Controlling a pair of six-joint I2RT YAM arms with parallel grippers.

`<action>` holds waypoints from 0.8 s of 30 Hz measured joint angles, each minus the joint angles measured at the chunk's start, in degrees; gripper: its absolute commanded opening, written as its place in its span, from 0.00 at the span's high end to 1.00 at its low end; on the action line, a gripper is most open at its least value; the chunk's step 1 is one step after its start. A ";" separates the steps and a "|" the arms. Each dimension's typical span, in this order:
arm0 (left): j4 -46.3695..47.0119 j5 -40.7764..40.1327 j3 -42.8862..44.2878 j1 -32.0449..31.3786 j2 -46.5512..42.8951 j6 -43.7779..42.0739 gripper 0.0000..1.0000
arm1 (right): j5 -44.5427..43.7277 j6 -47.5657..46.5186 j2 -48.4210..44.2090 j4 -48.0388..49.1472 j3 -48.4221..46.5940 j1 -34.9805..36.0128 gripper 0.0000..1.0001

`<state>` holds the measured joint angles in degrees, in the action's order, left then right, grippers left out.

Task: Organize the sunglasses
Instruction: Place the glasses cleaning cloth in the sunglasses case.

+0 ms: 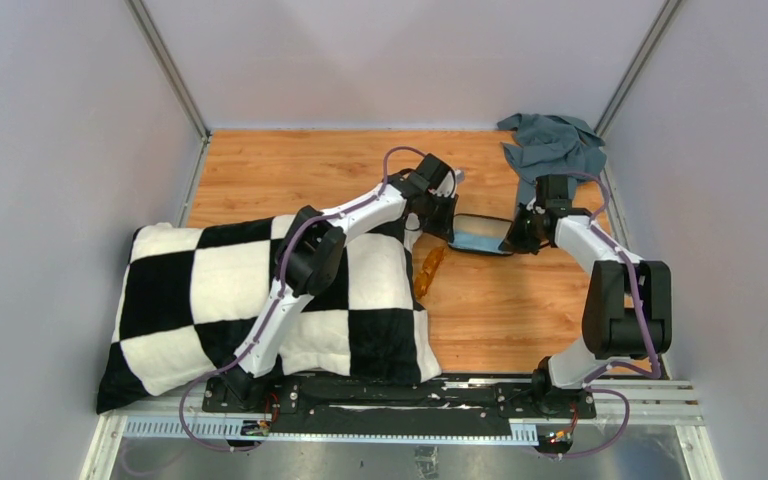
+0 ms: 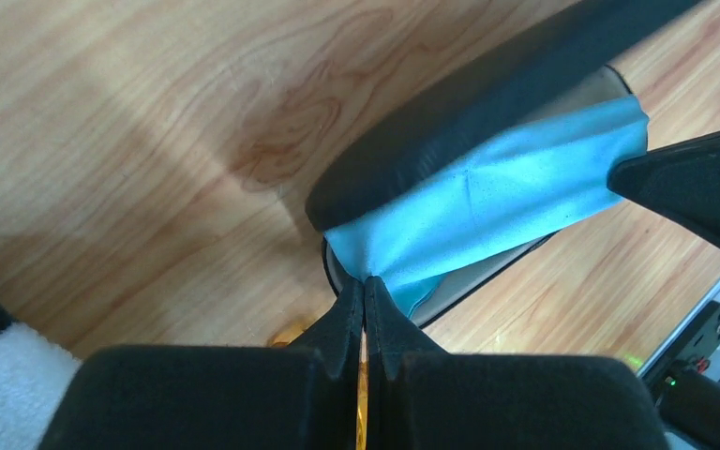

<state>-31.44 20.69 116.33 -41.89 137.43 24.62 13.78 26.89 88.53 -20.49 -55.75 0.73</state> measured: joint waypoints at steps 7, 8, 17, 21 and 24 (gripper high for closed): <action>0.37 -0.20 -2.91 -1.64 -0.02 -0.66 1.00 | -0.44 -1.05 -0.09 1.36 3.85 0.00 1.00; 0.66 -0.28 -3.19 -1.88 -0.02 -0.66 1.00 | -0.48 -1.22 -0.24 1.86 4.66 0.00 1.00; 2.73 -1.22 -5.14 -2.40 -0.83 -0.48 1.00 | -1.38 -2.80 -1.64 6.21 7.80 0.00 1.00; 3.13 -1.99 -5.97 -2.47 -1.46 -0.39 1.00 | -1.97 -2.91 -1.66 7.69 7.80 0.00 1.00; 3.26 -2.40 -6.49 -2.47 -1.92 -0.39 1.00 | -2.36 -2.91 -1.66 8.94 7.80 0.00 1.00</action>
<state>-28.18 18.28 109.84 -44.36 135.50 24.23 11.42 23.99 86.87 -11.55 -47.94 0.73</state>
